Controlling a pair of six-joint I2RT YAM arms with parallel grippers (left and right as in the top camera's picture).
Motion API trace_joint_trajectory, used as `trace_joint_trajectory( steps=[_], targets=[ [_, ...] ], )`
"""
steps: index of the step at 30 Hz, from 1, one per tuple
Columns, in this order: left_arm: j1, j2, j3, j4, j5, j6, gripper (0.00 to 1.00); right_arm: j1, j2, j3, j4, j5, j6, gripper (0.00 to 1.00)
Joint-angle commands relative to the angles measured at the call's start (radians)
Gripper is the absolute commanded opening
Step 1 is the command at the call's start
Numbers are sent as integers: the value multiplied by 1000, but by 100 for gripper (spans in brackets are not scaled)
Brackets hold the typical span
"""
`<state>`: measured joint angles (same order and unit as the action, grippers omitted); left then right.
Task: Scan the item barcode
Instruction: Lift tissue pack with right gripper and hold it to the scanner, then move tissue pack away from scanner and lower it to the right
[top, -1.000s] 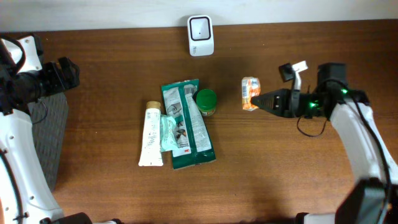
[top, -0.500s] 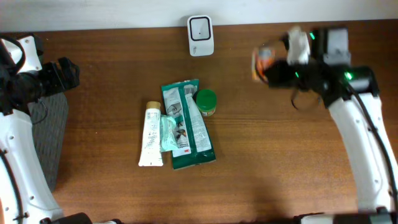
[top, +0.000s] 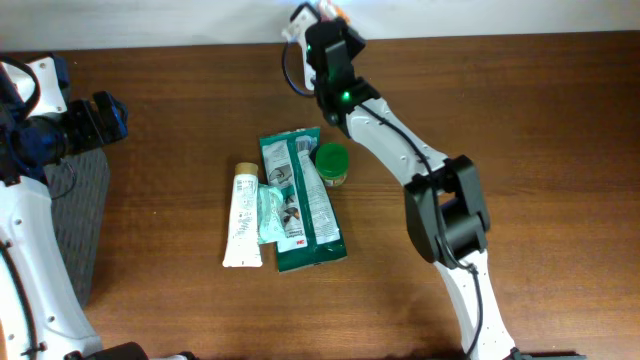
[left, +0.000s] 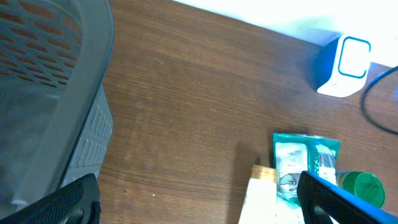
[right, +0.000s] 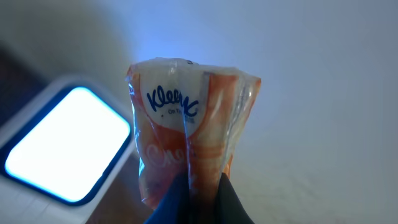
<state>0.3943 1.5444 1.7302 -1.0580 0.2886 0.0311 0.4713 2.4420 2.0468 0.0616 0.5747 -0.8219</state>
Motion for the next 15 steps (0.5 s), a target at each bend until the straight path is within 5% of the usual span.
trace_joint_trajectory(
  steps=[1,10,15],
  targets=[
    [2,-15,13,1,11,15,99,3,25,13,6,-4,-117,4],
    [2,-15,13,1,11,15,99,-8,28,13,-26,-64,-105,4],
    [2,-15,13,1,11,15,99,-9,-118,13,-96,-69,264,4]
  ],
)
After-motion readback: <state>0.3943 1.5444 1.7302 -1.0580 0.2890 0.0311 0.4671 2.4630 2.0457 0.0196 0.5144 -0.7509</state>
